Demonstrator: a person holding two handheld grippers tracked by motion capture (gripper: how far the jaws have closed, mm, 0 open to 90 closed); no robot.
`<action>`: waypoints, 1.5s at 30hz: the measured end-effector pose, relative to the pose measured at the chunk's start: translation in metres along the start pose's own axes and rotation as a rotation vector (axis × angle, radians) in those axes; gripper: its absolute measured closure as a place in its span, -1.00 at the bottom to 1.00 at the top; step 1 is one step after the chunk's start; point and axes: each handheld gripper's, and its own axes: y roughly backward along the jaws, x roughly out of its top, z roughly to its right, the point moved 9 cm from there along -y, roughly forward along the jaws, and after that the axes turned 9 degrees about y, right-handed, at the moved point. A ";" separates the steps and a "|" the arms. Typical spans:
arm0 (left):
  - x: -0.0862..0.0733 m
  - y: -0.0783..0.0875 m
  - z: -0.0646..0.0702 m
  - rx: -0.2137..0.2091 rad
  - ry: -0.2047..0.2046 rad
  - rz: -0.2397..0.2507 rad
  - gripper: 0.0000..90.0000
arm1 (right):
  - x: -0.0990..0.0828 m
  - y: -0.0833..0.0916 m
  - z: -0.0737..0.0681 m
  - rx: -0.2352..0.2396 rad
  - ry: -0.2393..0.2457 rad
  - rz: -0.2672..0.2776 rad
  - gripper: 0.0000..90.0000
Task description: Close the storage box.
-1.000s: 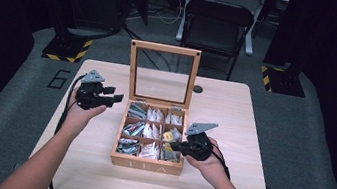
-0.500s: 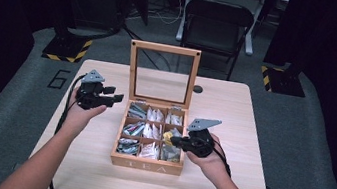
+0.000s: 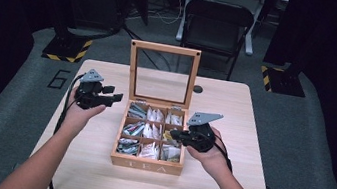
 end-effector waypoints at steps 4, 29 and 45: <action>0.000 0.001 0.000 0.003 0.002 0.004 0.10 | 0.003 0.000 0.001 -0.004 0.007 0.003 1.00; 0.000 0.001 -0.001 0.005 0.005 0.007 0.10 | 0.015 0.026 0.029 -0.083 0.010 0.010 1.00; 0.000 0.001 -0.002 0.006 0.005 0.006 0.10 | 0.012 0.044 0.054 -0.148 -0.009 -0.007 1.00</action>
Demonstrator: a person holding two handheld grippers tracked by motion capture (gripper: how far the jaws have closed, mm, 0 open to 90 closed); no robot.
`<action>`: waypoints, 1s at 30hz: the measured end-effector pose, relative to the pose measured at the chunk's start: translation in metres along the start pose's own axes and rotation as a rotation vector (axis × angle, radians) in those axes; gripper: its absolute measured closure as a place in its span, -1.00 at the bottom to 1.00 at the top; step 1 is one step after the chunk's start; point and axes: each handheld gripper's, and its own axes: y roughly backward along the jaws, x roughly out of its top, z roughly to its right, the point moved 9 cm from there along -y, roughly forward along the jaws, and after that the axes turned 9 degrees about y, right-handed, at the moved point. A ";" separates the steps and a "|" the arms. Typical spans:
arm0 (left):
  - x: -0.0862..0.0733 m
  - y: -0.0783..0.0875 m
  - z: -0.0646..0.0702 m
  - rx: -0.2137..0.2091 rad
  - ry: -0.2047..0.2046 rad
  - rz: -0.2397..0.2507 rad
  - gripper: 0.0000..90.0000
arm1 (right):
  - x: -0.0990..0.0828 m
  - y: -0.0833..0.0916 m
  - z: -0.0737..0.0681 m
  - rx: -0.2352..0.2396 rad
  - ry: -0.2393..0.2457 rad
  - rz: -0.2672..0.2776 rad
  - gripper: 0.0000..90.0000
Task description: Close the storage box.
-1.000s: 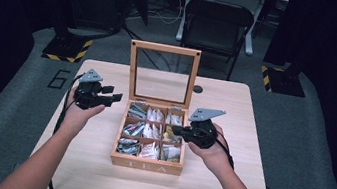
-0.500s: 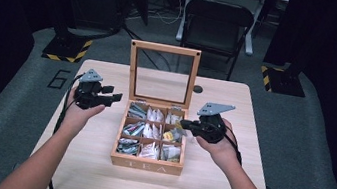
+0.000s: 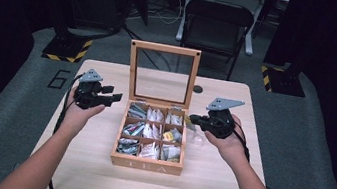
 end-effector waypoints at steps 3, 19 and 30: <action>0.000 0.000 0.000 -0.001 -0.001 -0.002 0.10 | -0.002 0.002 0.006 -0.015 -0.002 -0.005 1.00; -0.001 -0.001 0.000 0.000 0.000 0.000 0.10 | -0.022 0.003 0.031 -0.077 -0.047 -0.029 1.00; -0.005 -0.004 -0.001 -0.001 0.005 -0.009 0.10 | -0.044 -0.010 0.041 -0.101 -0.070 -0.067 1.00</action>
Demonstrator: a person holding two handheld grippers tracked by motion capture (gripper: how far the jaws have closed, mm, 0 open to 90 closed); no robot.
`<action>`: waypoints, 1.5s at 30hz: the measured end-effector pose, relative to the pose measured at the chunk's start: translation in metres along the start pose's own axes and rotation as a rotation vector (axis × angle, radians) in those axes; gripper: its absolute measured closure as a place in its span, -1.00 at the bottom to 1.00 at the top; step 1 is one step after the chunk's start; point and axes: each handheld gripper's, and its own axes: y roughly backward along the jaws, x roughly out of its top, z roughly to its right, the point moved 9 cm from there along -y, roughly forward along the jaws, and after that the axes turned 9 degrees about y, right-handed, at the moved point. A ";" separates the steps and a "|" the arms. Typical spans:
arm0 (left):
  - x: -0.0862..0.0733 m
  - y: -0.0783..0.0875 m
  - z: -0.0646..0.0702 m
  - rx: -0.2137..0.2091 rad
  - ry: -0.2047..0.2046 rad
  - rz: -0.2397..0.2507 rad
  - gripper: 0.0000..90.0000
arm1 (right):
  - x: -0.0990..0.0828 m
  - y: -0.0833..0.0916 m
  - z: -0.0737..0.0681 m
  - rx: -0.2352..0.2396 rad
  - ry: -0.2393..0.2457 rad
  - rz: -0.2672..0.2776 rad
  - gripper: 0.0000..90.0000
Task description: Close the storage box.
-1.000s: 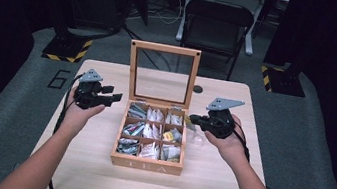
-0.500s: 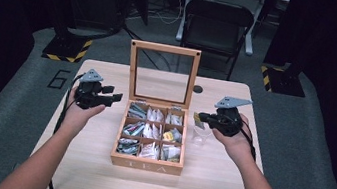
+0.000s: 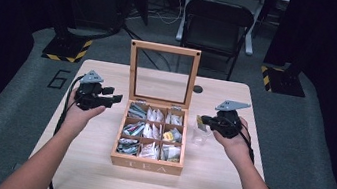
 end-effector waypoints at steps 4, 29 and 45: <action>-0.001 0.000 -0.001 -0.001 0.004 -0.002 0.10 | -0.006 -0.004 0.004 -0.011 -0.005 -0.008 1.00; -0.003 0.000 -0.002 0.001 0.009 0.000 0.10 | -0.027 -0.020 0.008 -0.028 -0.020 -0.069 1.00; -0.003 0.001 -0.004 0.003 0.012 0.001 0.10 | -0.027 -0.019 0.009 -0.042 -0.026 -0.072 0.75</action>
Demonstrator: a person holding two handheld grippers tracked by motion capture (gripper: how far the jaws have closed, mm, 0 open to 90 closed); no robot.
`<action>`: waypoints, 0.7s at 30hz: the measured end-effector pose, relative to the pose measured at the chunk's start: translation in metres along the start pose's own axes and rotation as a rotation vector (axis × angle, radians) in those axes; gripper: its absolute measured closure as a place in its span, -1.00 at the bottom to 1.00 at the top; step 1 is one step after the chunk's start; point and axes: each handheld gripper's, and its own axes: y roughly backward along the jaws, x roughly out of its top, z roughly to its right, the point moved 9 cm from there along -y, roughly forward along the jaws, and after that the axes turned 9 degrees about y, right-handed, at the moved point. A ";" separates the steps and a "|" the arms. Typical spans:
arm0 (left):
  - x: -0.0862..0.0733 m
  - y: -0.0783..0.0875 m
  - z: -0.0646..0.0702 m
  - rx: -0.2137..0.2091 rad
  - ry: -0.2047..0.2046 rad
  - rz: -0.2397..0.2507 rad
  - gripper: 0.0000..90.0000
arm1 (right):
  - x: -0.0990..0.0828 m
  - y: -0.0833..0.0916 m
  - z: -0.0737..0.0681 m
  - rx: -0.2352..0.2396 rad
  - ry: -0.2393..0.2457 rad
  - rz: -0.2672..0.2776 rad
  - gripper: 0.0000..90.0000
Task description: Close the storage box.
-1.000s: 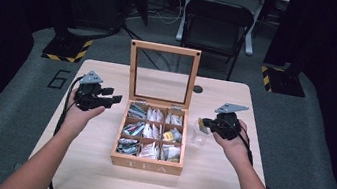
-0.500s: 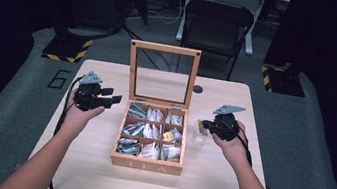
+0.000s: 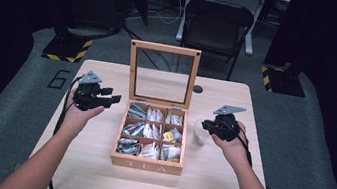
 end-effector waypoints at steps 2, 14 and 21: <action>0.000 -0.001 0.000 -0.001 0.001 0.003 0.10 | 0.004 0.002 0.000 -0.001 -0.001 0.015 0.67; 0.003 -0.001 -0.002 0.001 0.002 0.004 0.10 | 0.030 0.007 -0.003 0.020 0.014 0.033 0.47; 0.004 0.000 -0.001 0.000 0.003 0.001 0.10 | 0.042 0.011 -0.004 0.026 0.010 0.048 0.41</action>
